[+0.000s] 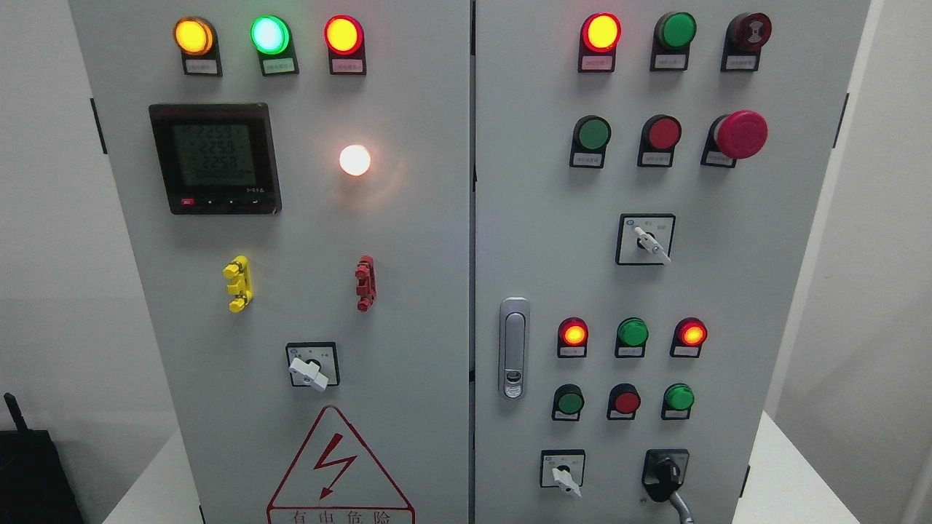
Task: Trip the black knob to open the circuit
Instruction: 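Grip the black knob with the right hand and twist it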
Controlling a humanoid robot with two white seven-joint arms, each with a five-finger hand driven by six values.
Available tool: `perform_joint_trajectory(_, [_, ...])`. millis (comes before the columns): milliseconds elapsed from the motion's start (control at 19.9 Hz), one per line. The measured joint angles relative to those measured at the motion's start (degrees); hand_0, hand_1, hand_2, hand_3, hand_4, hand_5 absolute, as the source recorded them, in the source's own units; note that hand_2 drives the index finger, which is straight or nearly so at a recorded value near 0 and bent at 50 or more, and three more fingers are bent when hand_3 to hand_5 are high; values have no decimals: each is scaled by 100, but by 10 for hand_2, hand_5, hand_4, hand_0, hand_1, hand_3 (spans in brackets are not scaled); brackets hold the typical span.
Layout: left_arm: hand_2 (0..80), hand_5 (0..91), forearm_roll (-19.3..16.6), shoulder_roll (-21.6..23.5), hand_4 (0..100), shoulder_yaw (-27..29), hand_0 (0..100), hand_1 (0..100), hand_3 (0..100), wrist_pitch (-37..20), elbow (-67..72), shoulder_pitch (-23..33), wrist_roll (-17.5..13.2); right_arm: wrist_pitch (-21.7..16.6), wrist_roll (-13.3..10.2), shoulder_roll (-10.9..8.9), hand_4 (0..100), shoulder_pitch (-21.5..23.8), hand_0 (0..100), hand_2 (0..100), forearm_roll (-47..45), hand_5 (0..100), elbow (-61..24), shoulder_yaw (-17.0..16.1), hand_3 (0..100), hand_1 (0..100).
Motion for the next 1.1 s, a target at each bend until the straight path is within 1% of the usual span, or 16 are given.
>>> perform_joint_trajectory(1103, [0,0,0,0,0,0,120,389,0,0,0,0,0,33,-28,0,1000,-44,825,0,-1,942,5,69,1000,813])
